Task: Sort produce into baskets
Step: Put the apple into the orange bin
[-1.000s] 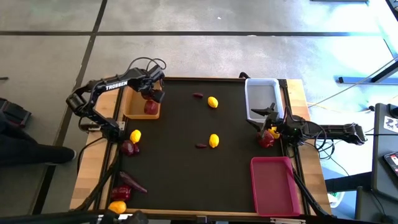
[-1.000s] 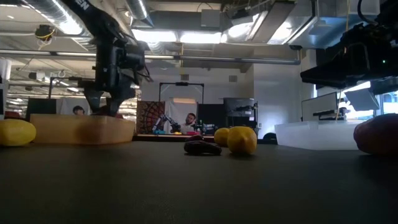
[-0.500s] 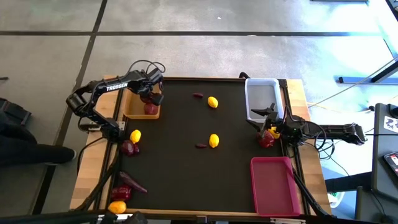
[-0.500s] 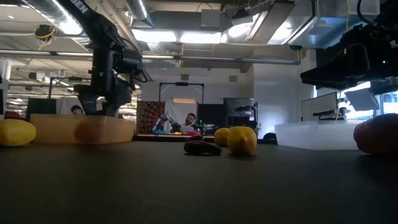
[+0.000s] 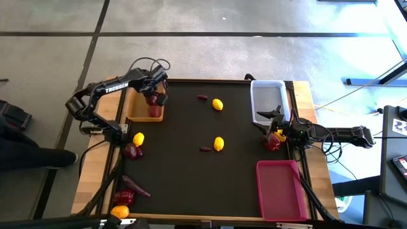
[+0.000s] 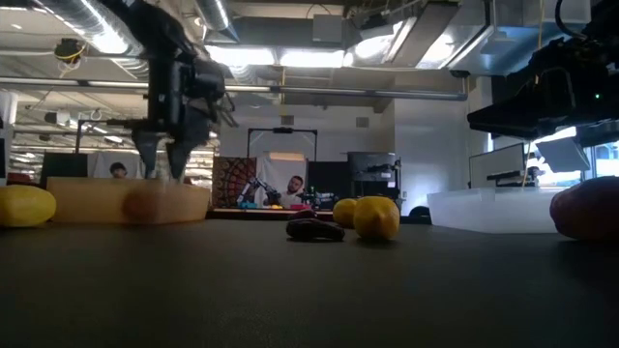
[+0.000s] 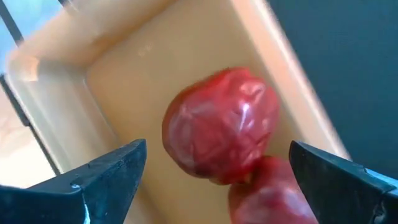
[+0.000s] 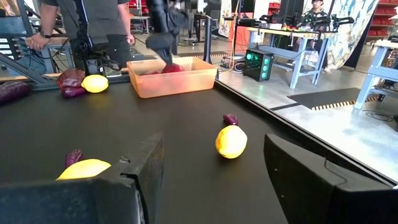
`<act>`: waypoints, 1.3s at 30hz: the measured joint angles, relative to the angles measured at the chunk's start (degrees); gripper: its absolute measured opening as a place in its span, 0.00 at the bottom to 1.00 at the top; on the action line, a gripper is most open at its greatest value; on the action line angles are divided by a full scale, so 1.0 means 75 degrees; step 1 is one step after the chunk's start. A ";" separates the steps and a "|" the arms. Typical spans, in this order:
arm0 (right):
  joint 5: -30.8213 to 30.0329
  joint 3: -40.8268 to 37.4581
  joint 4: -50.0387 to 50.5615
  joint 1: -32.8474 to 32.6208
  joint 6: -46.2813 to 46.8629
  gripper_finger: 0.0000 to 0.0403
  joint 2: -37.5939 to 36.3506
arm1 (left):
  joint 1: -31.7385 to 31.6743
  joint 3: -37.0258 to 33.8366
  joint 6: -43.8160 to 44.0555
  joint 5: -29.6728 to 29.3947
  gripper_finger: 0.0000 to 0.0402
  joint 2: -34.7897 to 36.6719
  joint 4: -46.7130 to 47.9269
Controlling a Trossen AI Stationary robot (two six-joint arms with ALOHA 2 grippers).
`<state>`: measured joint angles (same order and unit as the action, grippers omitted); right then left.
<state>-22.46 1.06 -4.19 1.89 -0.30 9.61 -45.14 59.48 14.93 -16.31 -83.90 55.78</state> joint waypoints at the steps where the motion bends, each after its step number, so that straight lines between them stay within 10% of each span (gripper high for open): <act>1: 0.0000 0.0000 -0.0001 0.0000 0.0000 0.59 0.0002 | 0.0060 0.0090 0.0024 0.0004 0.97 0.0099 0.0117; 14: -0.0003 0.0000 -0.0017 -0.0001 0.0000 0.59 0.0002 | 0.1479 0.0441 0.0762 0.2401 0.97 0.1371 0.0275; 39: 0.0000 0.0000 -0.0035 0.0001 0.0003 0.59 0.0000 | 0.5975 0.0441 0.5893 0.2886 0.97 0.1474 0.2394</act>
<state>-22.46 1.06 -4.45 1.89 -0.27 9.61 -0.33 62.78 59.13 5.34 -72.84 73.74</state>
